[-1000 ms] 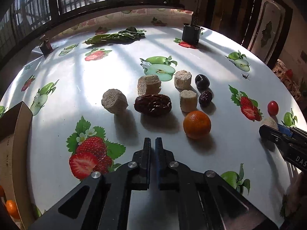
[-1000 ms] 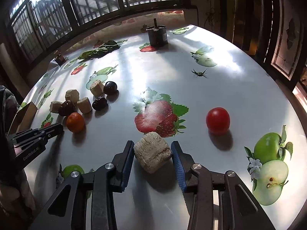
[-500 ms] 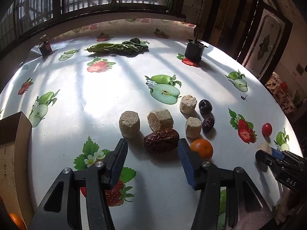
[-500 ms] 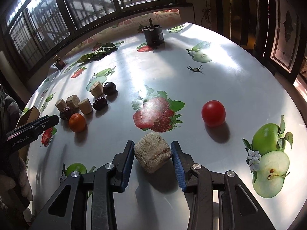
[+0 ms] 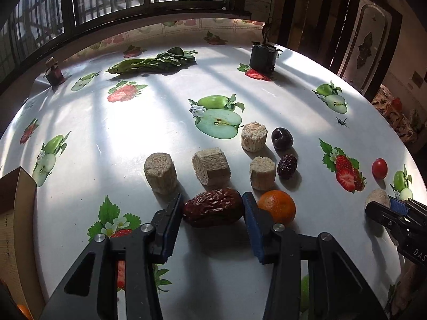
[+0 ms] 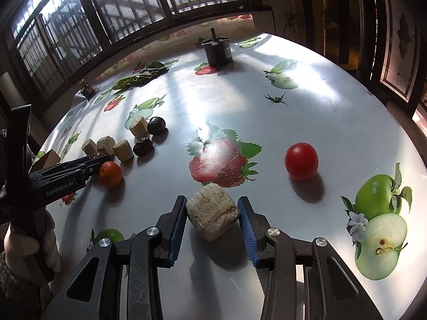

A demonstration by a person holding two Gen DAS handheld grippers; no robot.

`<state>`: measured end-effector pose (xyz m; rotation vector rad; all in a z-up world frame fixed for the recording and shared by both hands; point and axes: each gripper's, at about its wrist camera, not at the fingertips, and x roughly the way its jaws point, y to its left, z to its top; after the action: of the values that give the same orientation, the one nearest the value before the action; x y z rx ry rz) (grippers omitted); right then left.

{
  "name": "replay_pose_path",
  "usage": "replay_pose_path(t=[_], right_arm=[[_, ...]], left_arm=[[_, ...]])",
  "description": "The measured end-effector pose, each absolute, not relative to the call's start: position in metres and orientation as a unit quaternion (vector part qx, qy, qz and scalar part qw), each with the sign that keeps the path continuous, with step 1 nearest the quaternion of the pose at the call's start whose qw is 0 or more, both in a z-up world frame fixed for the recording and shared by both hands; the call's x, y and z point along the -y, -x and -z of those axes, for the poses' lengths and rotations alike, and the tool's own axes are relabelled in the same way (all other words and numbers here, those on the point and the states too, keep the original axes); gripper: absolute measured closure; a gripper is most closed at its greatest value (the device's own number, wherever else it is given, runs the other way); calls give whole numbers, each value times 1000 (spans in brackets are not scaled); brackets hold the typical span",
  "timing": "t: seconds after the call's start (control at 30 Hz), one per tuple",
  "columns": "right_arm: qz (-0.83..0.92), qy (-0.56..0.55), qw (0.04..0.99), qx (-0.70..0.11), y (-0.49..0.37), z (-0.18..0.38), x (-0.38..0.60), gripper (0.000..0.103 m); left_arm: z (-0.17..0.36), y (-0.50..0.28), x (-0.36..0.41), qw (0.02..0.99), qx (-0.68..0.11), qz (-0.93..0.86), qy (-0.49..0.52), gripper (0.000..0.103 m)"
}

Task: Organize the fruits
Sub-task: 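Close the right tool on the beige yam chunk while the left tool grips the dark dried date, then carry the date and yam chunk into the box and open both tools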

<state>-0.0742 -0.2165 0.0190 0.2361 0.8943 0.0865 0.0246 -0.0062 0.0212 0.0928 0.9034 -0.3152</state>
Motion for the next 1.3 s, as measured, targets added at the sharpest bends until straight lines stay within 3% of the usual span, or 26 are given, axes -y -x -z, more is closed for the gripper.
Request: replay_pose_path(t=[0.2, 0.43, 0.7, 1.0, 1.3], right_arm=[[-51, -93, 905, -413, 87, -45, 200, 61], [-117, -55, 911, -393, 94, -87, 129, 61], [-259, -13, 889, -378, 85, -112, -17, 61], [-350, 25, 832, -431, 47, -70, -167, 61], [-347, 60, 808, -473, 26, -29, -214, 60]], left_arm=[[-62, 20, -36, 905, -395, 156, -34, 59], [-101, 50, -144, 924, -372, 86, -1, 59], [-88, 45, -284, 907, -415, -51, 45, 59], [-40, 28, -341, 874, -470, -94, 76, 59], [-23, 25, -352, 854, -503, -102, 82, 59]])
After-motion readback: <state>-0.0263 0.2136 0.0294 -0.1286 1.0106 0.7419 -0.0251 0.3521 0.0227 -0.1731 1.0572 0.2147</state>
